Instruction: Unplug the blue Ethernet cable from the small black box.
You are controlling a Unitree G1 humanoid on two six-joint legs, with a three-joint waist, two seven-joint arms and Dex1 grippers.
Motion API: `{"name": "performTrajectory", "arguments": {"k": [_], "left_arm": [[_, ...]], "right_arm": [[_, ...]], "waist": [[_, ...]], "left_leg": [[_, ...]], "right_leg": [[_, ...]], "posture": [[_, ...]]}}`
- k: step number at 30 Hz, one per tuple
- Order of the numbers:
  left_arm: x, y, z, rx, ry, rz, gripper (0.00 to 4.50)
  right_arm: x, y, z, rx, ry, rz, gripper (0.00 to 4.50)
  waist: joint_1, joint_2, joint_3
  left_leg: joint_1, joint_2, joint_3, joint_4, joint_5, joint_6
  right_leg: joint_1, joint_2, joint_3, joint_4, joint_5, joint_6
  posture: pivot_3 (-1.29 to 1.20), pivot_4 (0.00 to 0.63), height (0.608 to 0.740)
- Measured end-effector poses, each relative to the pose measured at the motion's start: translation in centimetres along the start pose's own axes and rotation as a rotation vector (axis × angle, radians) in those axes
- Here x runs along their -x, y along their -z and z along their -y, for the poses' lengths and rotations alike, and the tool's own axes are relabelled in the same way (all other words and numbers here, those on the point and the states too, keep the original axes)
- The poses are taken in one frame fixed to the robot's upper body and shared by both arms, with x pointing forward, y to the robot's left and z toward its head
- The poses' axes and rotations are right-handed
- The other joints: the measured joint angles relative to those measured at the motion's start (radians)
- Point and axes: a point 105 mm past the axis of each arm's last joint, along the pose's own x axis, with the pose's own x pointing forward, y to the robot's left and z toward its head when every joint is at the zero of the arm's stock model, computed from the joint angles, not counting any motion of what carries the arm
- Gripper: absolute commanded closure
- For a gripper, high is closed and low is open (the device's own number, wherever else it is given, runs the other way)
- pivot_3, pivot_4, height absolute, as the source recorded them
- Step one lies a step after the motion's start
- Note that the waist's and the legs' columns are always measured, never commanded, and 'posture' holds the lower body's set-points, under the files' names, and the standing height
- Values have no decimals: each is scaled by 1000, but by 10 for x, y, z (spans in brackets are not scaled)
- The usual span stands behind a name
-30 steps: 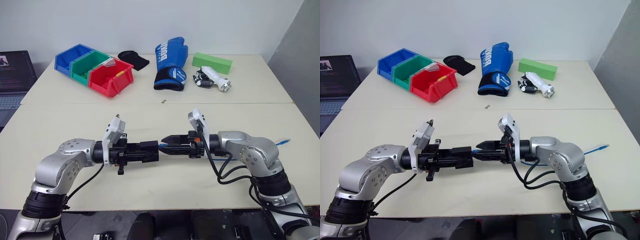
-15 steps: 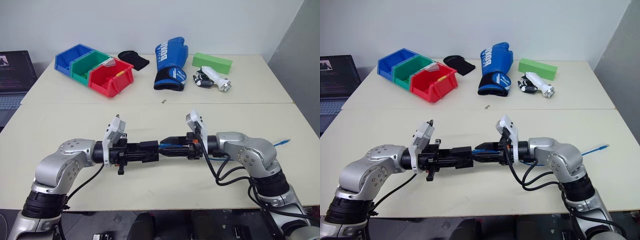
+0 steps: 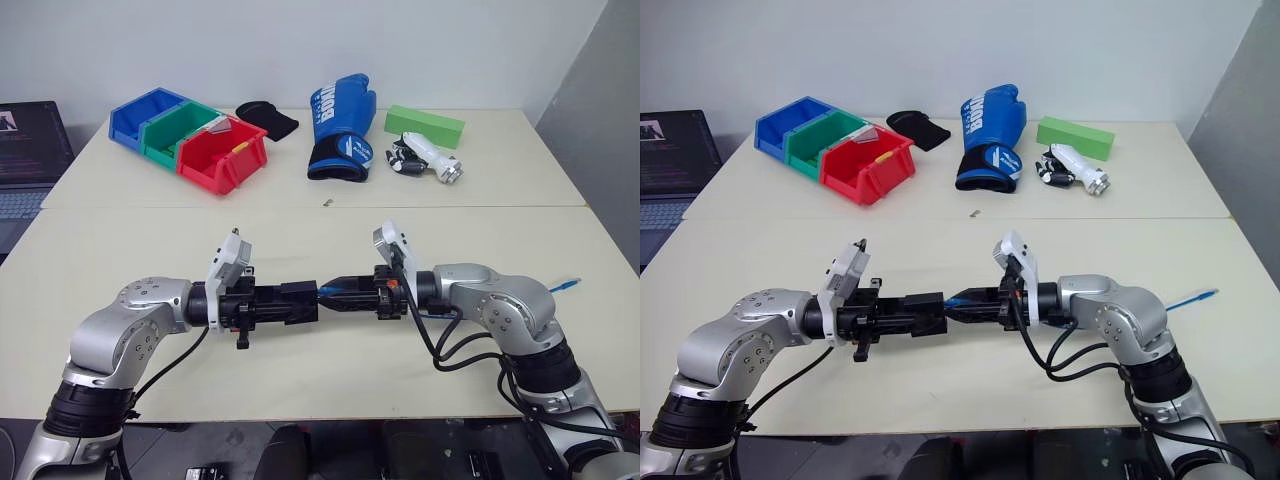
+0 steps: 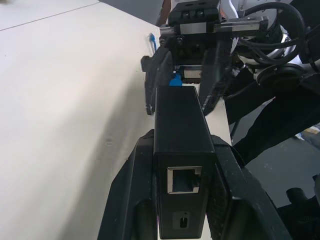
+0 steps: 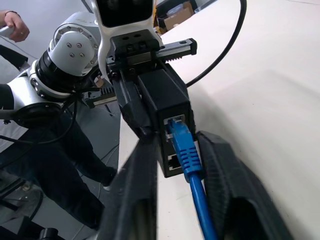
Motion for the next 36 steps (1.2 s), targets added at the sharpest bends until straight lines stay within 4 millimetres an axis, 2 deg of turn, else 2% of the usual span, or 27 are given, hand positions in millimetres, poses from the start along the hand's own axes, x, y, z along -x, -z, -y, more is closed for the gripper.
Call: {"name": "performTrajectory", "arguments": {"k": [2, 3, 18, 20, 23, 27, 29, 31, 36], "left_arm": [[0, 0, 0, -1, -1, 0, 3706], [0, 0, 0, -1, 1, 1, 3706], [-2, 6, 10, 8, 46, -10, 3706], [0, 9, 9, 18, 34, -19, 3706], [15, 17, -3, 50, -48, -42, 3706], [23, 16, -6, 49, -86, -28, 3706], [25, 14, -8, 44, -111, -22, 3706], [27, 13, -10, 41, -130, -18, 3706], [27, 10, -11, 29, -169, -23, 3706]], "right_arm": [[1, 1, 0, -6, -4, -6, 4429], [1, 1, -1, -7, -7, -7, 4461], [7, 7, -8, -80, -75, -44, 4462], [14, 10, -5, -99, -66, -64, 4463], [32, 14, 6, -121, -7, -72, 4464], [40, 23, 14, -146, 38, -69, 4464], [43, 21, 25, -109, 98, -42, 4464], [49, 16, 46, -40, 217, -4, 4464], [76, 13, 128, 244, 714, -13, 4464]], "waist": [[0, 0, 0], [0, 0, 0], [0, 0, 0], [0, 0, 0], [1, 0, 0], [1, 0, 0], [1, 0, 0], [1, 0, 0], [-2, 0, 0]], "left_leg": [[0, 0, 0, 0, 0, 0], [0, 0, 0, 0, 0, 0], [0, 0, 0, -2, 0, 0], [0, 0, 0, -2, 0, 0], [0, 0, 0, -2, 0, 0], [0, 0, 0, -5, 0, 0], [0, 0, 0, -5, 0, 0], [0, 0, 1, -6, 0, 0], [1, 0, 2, -7, 0, 0]], "right_leg": [[0, 0, 0, 0, 0, 0], [0, 0, 0, 0, 0, 0], [0, 0, 0, -2, 0, 0], [0, 0, 0, -2, 0, 0], [0, 0, 0, -3, 0, 0], [0, 0, 0, -5, 0, 0], [0, 0, 0, -6, 0, 0], [0, 0, 0, -6, 0, 0], [-1, 0, 1, -6, 0, 0]], "posture": [[0, 150, 740], [0, 150, 740], [0, 150, 740], [0, 150, 740], [0, 150, 740], [0, 150, 740], [0, 150, 740], [0, 150, 740], [0, 150, 740]]}}
